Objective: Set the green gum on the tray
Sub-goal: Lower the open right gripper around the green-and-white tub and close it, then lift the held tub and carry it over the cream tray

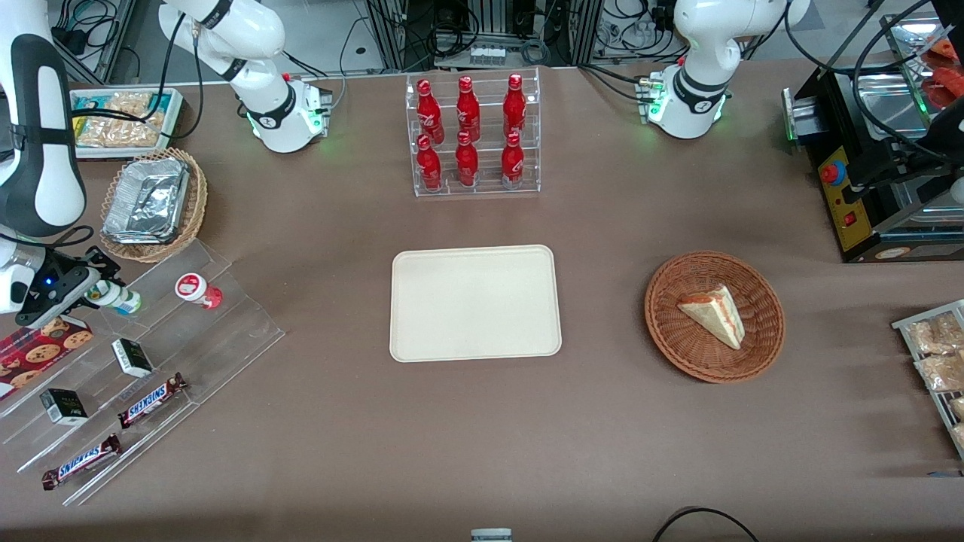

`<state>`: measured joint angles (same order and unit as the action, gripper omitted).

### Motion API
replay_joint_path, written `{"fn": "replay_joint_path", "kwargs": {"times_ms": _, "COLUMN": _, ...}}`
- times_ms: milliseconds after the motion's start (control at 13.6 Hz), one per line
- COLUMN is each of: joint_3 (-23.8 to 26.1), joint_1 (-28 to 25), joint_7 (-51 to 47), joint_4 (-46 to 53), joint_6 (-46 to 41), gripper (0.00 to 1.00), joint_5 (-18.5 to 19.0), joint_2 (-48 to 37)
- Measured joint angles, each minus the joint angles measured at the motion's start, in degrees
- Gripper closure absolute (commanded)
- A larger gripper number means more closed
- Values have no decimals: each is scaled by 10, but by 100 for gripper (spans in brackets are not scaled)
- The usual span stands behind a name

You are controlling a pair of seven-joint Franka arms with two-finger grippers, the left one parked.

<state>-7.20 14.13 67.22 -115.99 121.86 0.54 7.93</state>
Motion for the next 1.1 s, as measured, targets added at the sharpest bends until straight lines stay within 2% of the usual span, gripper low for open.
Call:
{"fn": "replay_joint_path", "kwargs": {"times_ms": 294, "joint_3": 4, "joint_1": -2, "joint_7": 1, "joint_4": 12, "joint_6": -9, "gripper": 100, "joint_5": 0, "joint_2": -4}}
{"fn": "replay_joint_path", "kwargs": {"times_ms": 589, "joint_3": 10, "joint_1": -23, "joint_7": -7, "joint_4": 69, "joint_6": -82, "gripper": 100, "joint_5": 0, "joint_2": -14}}
{"fn": "replay_joint_path", "kwargs": {"times_ms": 810, "joint_3": 12, "joint_1": -63, "joint_7": -65, "joint_4": 78, "joint_6": -111, "gripper": 100, "joint_5": 0, "joint_2": -20}}
{"fn": "replay_joint_path", "kwargs": {"times_ms": 1104, "joint_3": 15, "joint_1": -149, "joint_7": -201, "joint_4": 79, "joint_6": -148, "gripper": 100, "joint_5": 0, "joint_2": -20}}
